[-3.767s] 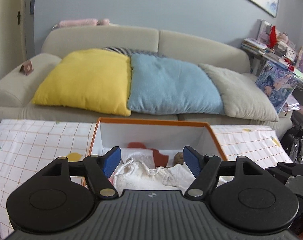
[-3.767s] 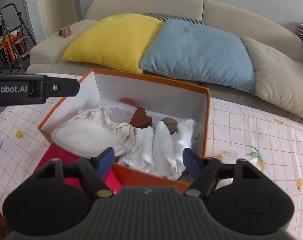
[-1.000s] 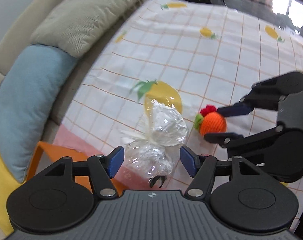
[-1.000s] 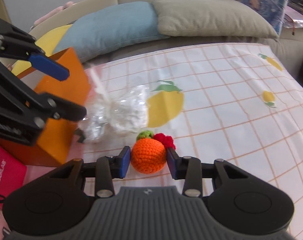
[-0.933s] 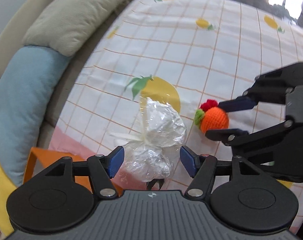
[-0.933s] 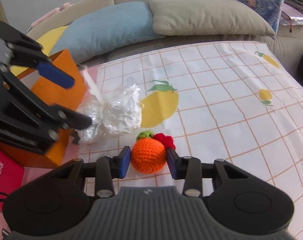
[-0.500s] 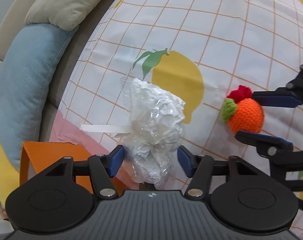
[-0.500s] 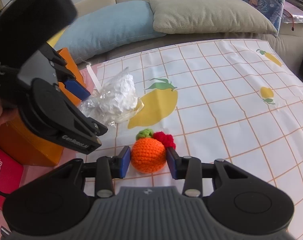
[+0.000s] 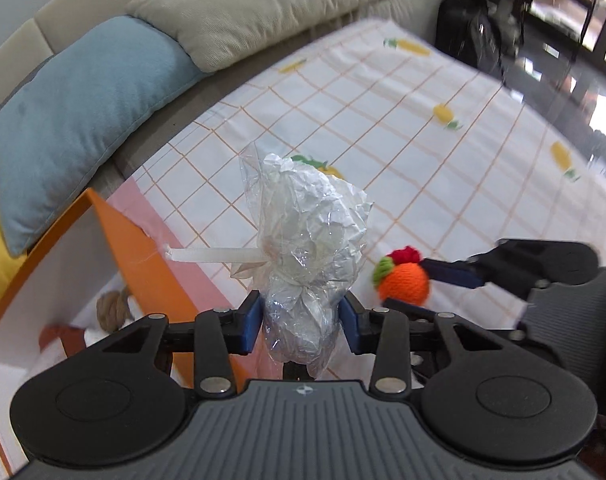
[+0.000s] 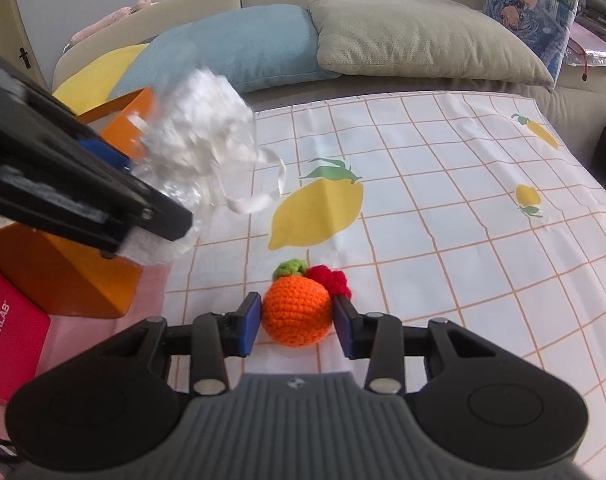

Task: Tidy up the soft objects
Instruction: 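Carry the plastic bag with left tool while right tool carries the ball to the box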

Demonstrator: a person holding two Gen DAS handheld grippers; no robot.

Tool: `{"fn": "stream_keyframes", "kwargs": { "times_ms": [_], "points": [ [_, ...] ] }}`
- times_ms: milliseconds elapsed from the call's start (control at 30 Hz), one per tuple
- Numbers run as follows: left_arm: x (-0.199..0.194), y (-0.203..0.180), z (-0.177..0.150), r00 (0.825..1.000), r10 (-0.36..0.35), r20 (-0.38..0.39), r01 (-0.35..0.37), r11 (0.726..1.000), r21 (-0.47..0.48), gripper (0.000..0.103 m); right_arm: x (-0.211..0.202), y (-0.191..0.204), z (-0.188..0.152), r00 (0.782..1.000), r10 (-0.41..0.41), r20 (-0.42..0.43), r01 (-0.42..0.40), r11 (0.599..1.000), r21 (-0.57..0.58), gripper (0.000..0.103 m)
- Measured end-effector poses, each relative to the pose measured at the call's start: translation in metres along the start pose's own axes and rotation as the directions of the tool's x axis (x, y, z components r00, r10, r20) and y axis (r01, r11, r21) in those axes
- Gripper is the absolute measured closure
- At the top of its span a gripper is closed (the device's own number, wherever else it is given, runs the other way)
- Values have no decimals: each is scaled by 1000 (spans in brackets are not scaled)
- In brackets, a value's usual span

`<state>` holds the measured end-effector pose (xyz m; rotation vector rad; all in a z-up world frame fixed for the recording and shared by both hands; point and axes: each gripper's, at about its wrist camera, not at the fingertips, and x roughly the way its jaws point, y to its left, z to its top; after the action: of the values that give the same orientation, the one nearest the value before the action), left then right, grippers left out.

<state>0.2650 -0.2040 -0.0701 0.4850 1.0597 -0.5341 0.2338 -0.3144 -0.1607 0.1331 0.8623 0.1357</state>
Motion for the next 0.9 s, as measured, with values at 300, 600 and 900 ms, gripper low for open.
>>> {"fn": "stream_keyframes", "kwargs": {
  "times_ms": [300,600,900],
  "points": [
    [-91,6,-47,981,-41,190,64,991,-118,57,-57,22,-14,1000,-1,30,2,1000,-14,64],
    [-143,57,-105,961,90,262,-24,969,-247,57,-104,51,-27,995,88,50,-89,996,12,64],
    [-167,125,-143,944,205,259,-95,919,-384,57,-127,110,27,970,207,130,-192,974,-120,64]
  ]
}}
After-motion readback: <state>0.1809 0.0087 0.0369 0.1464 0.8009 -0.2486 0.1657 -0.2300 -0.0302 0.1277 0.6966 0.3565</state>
